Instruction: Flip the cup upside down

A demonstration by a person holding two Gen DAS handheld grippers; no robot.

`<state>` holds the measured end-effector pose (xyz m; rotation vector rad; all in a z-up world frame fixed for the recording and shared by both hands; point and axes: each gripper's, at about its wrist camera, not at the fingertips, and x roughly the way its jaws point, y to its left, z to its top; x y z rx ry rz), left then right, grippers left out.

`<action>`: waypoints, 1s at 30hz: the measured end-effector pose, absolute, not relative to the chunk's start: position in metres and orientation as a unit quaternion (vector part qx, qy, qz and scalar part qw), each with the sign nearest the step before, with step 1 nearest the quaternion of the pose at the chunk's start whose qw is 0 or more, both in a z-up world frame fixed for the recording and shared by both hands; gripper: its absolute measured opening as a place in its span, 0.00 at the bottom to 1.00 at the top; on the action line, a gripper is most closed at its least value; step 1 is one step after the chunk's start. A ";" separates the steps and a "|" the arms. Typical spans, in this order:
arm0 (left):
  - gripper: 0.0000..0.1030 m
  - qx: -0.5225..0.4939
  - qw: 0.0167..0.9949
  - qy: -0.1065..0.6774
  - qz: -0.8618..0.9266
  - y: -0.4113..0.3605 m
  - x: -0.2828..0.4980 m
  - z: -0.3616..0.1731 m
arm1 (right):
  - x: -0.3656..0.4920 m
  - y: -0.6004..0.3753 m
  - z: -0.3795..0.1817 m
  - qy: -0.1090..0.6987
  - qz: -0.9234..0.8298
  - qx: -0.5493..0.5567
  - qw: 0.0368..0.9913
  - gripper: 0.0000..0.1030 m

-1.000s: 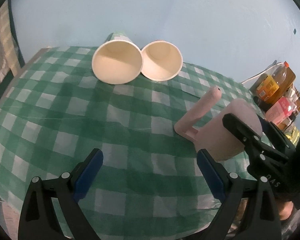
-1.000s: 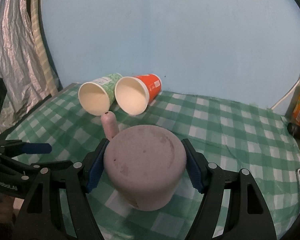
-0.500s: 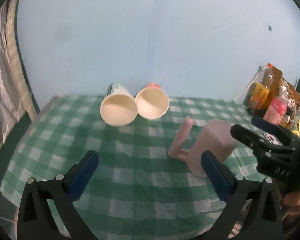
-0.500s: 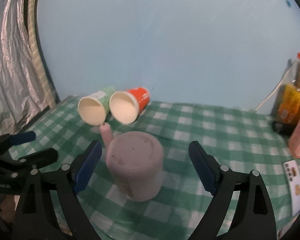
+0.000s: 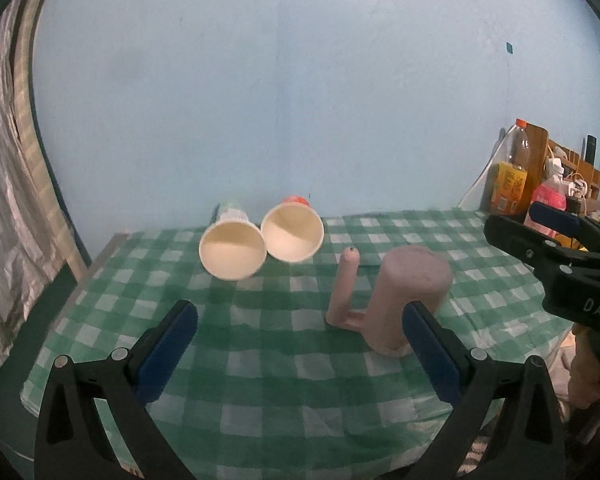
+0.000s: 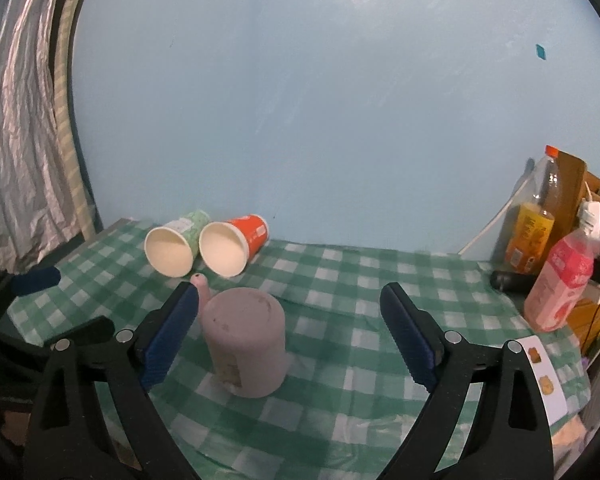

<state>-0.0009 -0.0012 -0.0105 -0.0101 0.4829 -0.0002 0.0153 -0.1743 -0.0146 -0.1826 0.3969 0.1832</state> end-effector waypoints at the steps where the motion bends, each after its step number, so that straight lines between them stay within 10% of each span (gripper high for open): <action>1: 1.00 -0.003 0.974 0.227 0.001 -0.002 -0.004 -0.008 | 0.014 -0.175 -0.014 0.195 0.088 -0.087 0.973 0.89; 30: 1.00 0.007 0.979 0.203 -0.006 -0.011 -0.015 0.003 | 0.008 -0.193 -0.025 0.216 0.075 -0.041 0.973 0.89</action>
